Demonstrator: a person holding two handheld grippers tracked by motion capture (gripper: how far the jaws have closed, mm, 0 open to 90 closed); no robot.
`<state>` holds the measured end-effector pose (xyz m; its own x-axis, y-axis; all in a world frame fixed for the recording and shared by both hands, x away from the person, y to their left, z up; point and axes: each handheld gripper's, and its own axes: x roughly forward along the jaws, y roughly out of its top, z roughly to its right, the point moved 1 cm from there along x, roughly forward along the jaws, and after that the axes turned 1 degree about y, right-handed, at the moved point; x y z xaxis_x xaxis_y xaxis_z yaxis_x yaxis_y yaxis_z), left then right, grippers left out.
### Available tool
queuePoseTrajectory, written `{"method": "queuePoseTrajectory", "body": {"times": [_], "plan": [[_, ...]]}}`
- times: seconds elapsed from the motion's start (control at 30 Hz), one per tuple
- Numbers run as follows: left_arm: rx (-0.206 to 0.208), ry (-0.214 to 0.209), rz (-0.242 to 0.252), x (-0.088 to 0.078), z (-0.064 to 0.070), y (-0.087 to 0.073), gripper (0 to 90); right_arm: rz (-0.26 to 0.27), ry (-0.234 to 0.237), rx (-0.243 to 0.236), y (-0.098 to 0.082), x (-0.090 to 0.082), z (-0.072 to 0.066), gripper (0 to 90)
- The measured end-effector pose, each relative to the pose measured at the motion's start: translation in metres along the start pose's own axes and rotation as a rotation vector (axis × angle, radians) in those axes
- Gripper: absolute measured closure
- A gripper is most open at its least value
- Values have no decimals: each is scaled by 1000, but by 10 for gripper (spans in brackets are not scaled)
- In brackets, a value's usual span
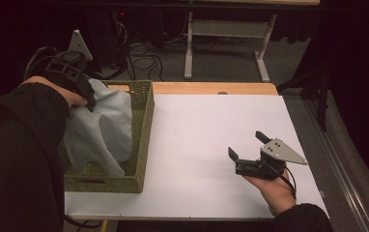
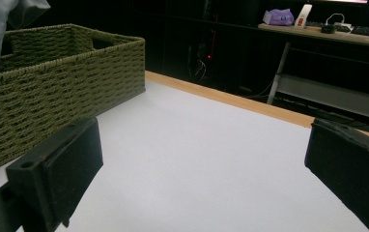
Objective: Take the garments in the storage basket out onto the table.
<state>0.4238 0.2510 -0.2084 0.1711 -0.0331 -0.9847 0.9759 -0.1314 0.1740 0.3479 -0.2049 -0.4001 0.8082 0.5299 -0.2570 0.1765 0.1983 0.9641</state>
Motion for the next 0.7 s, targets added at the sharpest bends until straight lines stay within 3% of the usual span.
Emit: {"method": "queuePoseTrajectory", "body": {"times": [0.7], "plan": [[10,-1,57,-50,5,4,691,-2,0,-2,0,0,0,7]]}}
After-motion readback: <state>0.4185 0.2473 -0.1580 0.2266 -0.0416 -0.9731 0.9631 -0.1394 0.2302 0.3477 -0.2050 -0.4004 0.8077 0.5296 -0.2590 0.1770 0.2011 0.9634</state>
